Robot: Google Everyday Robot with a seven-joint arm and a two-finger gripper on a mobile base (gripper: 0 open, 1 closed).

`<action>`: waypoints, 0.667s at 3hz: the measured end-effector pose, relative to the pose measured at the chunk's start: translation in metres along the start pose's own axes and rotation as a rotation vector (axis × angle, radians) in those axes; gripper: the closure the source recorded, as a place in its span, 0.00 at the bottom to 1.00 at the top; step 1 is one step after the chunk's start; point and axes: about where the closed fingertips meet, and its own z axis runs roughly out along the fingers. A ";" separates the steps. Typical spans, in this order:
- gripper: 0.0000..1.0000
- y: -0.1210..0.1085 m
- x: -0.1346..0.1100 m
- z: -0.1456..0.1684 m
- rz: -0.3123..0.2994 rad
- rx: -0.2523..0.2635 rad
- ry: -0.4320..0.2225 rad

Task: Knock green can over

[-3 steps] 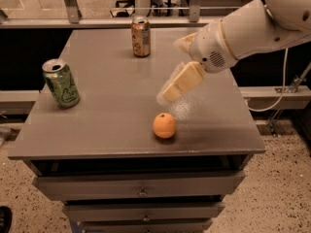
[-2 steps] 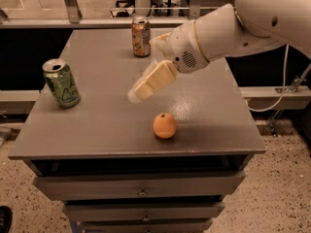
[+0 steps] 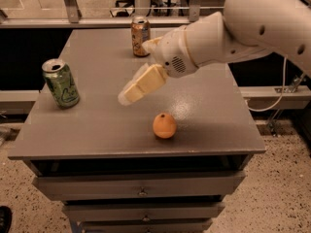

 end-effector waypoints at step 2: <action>0.00 0.013 -0.022 0.104 0.023 -0.094 -0.130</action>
Offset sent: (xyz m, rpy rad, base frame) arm 0.0269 0.1549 -0.0541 0.2246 0.0624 0.1252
